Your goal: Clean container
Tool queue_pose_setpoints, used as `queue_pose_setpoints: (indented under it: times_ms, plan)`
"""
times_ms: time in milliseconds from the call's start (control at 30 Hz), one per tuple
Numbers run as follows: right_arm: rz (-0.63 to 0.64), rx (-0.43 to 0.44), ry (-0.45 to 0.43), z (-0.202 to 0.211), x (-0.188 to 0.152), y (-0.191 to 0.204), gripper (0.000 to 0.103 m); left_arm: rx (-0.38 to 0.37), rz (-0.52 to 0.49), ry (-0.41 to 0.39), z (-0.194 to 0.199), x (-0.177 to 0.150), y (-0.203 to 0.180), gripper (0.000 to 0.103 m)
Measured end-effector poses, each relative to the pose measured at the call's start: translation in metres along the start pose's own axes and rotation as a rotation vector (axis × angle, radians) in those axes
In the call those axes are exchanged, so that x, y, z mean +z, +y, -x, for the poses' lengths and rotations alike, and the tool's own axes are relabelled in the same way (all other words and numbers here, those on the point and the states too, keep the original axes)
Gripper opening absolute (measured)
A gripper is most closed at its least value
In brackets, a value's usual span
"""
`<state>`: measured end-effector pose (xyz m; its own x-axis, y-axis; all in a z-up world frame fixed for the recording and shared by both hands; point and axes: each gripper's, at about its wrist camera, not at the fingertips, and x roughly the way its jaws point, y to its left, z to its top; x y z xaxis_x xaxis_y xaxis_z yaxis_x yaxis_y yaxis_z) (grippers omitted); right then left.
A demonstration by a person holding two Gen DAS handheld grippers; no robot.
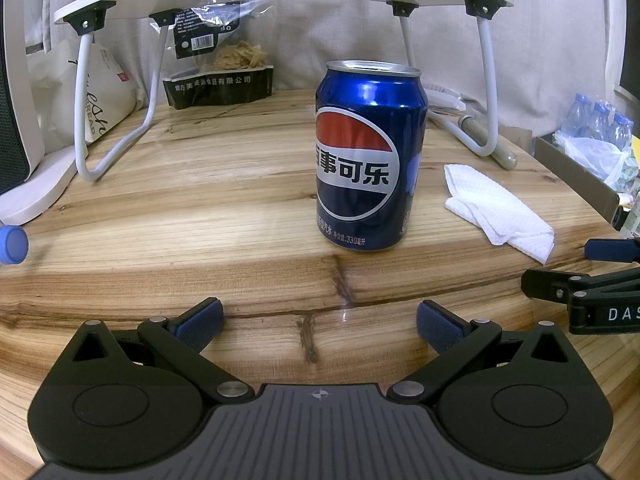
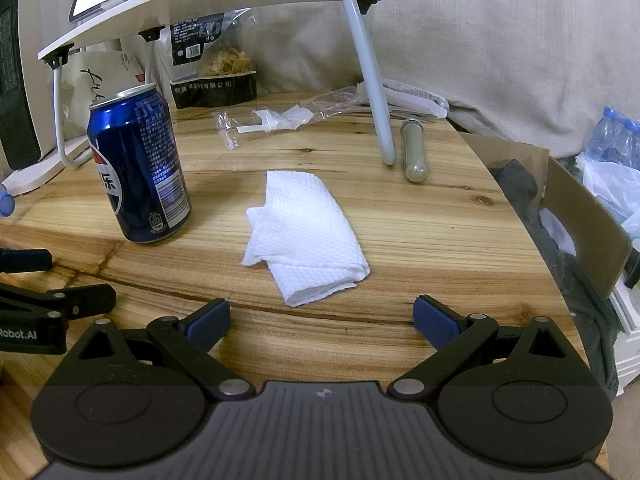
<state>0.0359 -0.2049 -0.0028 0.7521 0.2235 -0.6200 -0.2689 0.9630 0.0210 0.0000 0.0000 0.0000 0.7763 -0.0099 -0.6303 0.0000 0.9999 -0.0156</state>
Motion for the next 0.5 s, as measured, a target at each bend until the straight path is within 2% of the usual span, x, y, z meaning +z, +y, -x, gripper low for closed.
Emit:
queue_pose_setpoints:
  times_ms: [500]
  plan:
    - [0.007, -0.004, 0.004, 0.0009, 0.0003, -0.0014, 0.103, 0.0, 0.0, 0.0, -0.0001, 0.0, -0.0001, 0.103]
